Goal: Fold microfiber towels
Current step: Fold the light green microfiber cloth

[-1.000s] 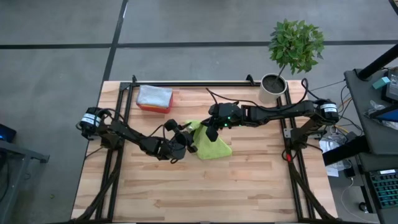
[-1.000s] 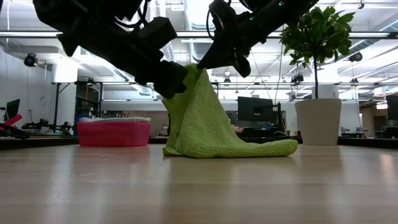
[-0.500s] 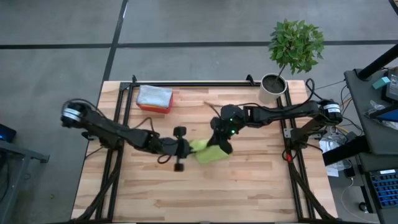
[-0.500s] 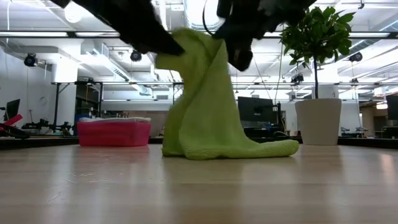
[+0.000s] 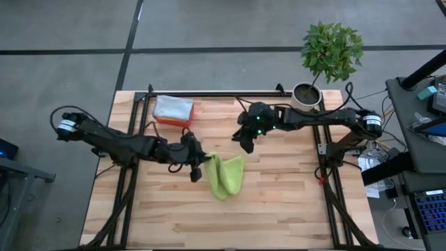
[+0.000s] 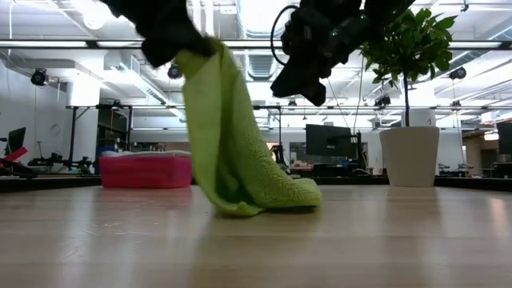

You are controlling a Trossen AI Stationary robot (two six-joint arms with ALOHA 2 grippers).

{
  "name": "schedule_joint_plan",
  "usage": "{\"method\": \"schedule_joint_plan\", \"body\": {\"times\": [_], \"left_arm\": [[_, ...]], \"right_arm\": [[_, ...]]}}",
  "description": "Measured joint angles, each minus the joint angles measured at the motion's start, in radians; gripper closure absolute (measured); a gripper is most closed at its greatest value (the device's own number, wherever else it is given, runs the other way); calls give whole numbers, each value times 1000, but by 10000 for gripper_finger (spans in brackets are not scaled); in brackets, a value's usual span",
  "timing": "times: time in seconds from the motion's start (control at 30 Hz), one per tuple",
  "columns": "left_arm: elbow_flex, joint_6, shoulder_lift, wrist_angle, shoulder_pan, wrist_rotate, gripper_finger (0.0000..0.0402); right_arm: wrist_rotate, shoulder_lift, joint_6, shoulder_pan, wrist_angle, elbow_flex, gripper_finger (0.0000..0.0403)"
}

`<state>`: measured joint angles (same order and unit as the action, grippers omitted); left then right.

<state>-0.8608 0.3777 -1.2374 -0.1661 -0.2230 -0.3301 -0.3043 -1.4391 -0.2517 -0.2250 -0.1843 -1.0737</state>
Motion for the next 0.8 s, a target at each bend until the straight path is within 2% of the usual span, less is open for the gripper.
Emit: {"method": "schedule_joint_plan", "body": {"times": [0.2,0.33,0.43,0.67,0.8], "left_arm": [[3,200,-39,-209,2,-117,401],[3,219,-60,-246,13,-142,401],[3,219,-69,-236,24,-144,401],[4,218,-79,-226,29,-149,401],[4,213,-79,-202,29,-154,402]], "right_arm": [[-16,0,-12,71,-28,11,298],[-14,-3,-47,159,4,61,296],[7,-4,-102,231,108,118,296],[285,-103,-150,386,280,165,296],[329,-206,-154,422,367,152,296]]}}
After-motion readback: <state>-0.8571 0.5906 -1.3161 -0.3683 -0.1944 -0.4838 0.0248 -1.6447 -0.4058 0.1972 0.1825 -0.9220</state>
